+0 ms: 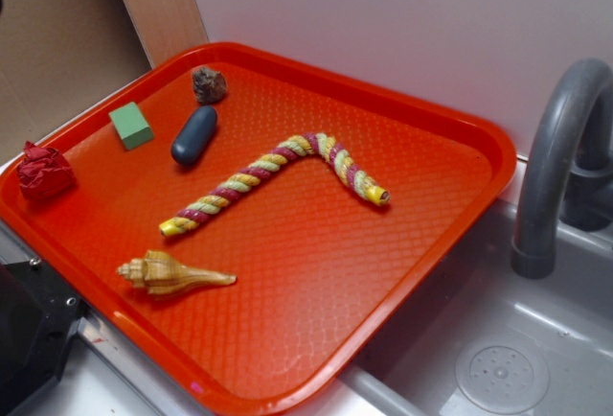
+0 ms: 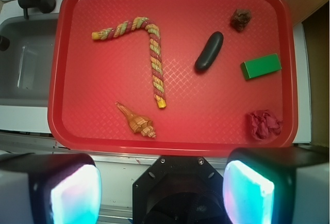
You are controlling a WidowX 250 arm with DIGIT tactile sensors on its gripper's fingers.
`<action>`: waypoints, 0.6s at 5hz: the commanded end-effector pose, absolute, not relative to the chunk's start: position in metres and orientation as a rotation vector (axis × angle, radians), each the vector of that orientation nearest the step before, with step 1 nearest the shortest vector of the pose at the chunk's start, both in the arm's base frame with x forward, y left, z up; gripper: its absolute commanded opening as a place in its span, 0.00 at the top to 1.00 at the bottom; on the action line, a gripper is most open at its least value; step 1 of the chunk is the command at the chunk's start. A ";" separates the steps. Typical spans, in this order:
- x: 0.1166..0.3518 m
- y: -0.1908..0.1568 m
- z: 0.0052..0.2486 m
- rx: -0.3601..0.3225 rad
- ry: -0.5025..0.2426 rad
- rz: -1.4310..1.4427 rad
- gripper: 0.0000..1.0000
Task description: Grab the green block.
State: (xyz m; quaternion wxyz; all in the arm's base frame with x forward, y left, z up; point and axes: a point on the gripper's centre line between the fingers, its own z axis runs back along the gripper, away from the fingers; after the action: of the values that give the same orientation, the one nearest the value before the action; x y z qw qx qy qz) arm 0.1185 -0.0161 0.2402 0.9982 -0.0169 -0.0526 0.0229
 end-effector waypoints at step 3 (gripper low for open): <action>0.209 0.116 0.172 0.090 -0.179 0.887 0.00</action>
State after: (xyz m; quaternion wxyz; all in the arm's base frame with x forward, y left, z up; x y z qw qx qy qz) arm 0.2180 0.1018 0.1564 0.9048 0.0450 -0.0625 0.4189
